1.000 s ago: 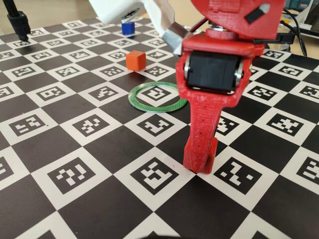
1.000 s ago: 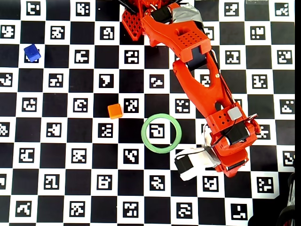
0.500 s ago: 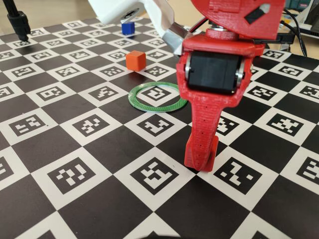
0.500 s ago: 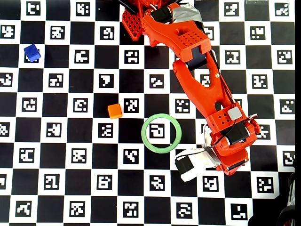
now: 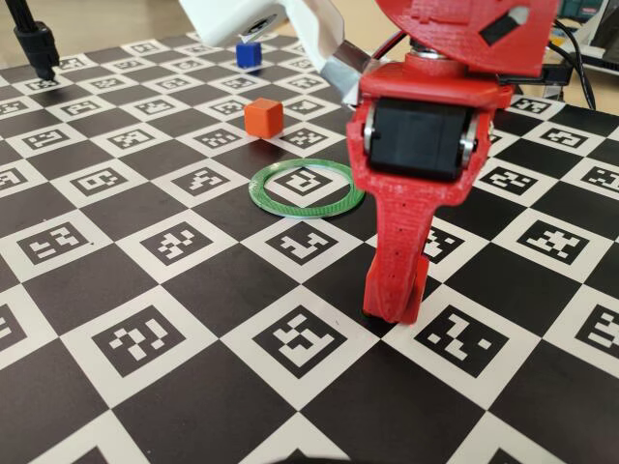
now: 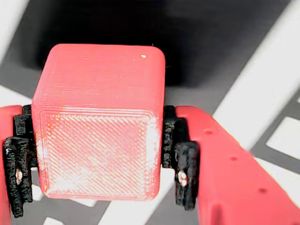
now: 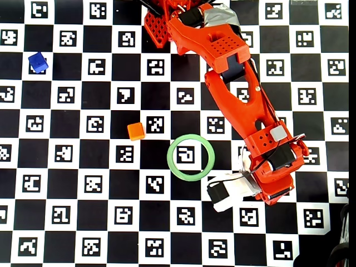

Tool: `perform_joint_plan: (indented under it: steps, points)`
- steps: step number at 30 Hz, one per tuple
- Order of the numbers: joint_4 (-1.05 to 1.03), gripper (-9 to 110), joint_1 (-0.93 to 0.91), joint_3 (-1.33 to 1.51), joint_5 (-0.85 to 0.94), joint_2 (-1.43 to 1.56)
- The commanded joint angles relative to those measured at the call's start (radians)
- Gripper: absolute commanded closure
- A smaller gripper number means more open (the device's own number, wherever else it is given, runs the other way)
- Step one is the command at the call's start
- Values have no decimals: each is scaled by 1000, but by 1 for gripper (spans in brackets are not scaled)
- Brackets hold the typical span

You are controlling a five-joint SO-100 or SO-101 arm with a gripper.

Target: Grab the red cube then put it in the green circle then put the blue cube on top and finally the orange cube on top

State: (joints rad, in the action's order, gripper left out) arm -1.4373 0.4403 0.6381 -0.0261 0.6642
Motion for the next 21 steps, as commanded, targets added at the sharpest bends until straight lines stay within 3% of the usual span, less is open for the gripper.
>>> perform_joint_plan:
  steps: [1, 21]
  points:
    - [-41, 96, -28, -35, -15, 204]
    - [-52, 96, -222, 474, -60, 746]
